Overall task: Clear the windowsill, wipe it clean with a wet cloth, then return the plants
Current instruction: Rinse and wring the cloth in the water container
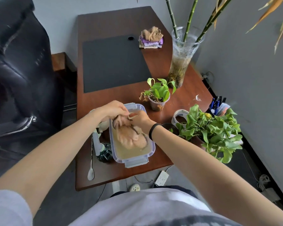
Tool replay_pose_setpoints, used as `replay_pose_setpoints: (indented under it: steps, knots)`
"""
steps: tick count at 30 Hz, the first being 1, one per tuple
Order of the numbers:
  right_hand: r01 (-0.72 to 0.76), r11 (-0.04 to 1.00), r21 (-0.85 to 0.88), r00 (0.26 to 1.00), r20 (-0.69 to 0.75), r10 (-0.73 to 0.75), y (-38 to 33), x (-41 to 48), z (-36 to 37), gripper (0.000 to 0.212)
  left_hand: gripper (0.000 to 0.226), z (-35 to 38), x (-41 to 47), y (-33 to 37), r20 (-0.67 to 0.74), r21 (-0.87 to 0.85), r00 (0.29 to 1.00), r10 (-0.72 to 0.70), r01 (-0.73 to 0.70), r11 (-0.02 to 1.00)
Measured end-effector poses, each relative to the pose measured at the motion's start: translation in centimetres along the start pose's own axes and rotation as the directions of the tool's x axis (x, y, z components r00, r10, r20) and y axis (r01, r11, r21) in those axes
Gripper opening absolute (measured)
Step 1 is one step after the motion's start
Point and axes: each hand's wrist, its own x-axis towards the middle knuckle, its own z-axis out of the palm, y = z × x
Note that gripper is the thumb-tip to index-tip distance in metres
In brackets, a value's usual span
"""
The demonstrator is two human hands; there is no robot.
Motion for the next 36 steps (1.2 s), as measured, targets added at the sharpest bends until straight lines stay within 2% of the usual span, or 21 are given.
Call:
replay_pose_setpoints:
  steps: [2, 4, 7, 11, 14, 17, 20, 23, 26, 29, 33, 36]
  knots:
    - [0.024, 0.998, -0.057, 0.999, -0.029, -0.025, -0.8, 0.6, -1.2, 0.023, 0.004, -0.3, -0.9, 0.5, -0.031, -0.04, 0.999, -0.017, 0.016, 0.999]
    - [0.054, 0.993, -0.106, 0.998, 0.021, -0.052, -1.9, 0.4, -2.8, 0.03, 0.008, -0.7, -1.8, 1.0, -0.072, -0.078, 0.997, -0.016, 0.011, 0.997]
    - [0.102, 0.986, -0.131, 0.99, 0.112, -0.088, -3.3, -1.4, -4.8, 0.026, 0.013, -1.0, -3.2, 1.7, -0.208, -0.088, 0.978, 0.012, -0.031, 0.996]
    - [0.154, 0.97, -0.188, 0.988, 0.059, -0.146, -4.1, -2.3, -5.1, 0.02, 0.013, -1.3, -4.2, 2.1, -0.343, -0.085, 0.938, 0.052, -0.086, 0.993]
    - [0.227, 0.966, -0.127, 0.974, 0.058, -0.221, -4.7, -2.7, -5.6, 0.023, 0.013, -1.7, -5.4, 2.5, -0.423, -0.079, 0.898, 0.118, -0.166, 0.983]
    - [0.27, 0.961, -0.057, 0.947, 0.196, -0.255, -4.9, -3.1, -5.9, 0.021, 0.015, -1.9, -6.1, 2.3, -0.479, -0.058, 0.866, 0.144, -0.195, 0.979]
    - [0.284, 0.942, -0.177, 0.923, 0.316, -0.218, -4.7, -3.4, -6.1, 0.025, 0.014, -1.7, -6.4, 2.0, -0.494, -0.072, 0.859, 0.138, -0.198, 0.977]
    - [0.272, 0.946, -0.178, 0.931, 0.299, -0.212, -4.5, -3.1, -6.2, 0.023, 0.013, -1.3, -6.6, 1.9, -0.491, -0.056, 0.861, 0.135, -0.185, 0.981]
    - [0.205, 0.975, -0.084, 0.934, 0.315, -0.169, -4.4, -2.8, -6.8, 0.04, 0.014, -0.8, -6.4, 1.4, -0.508, -0.066, 0.854, 0.114, -0.17, 0.983]
    - [0.119, 0.993, 0.025, 0.932, 0.341, -0.12, -4.2, -2.7, -6.9, 0.042, 0.017, -0.3, -5.9, 1.0, -0.534, -0.072, 0.838, 0.109, -0.173, 0.982]
    - [0.043, 0.986, 0.16, 0.921, 0.377, -0.101, -3.8, -2.4, -7.2, 0.03, 0.02, -0.2, -5.3, 1.1, -0.53, -0.072, 0.843, 0.099, -0.161, 0.984]
    - [0.054, 0.99, 0.133, 0.908, 0.406, -0.104, -3.8, -2.2, -7.4, 0.013, 0.019, -0.4, -5.1, 1.1, -0.524, -0.075, 0.846, 0.098, -0.161, 0.984]
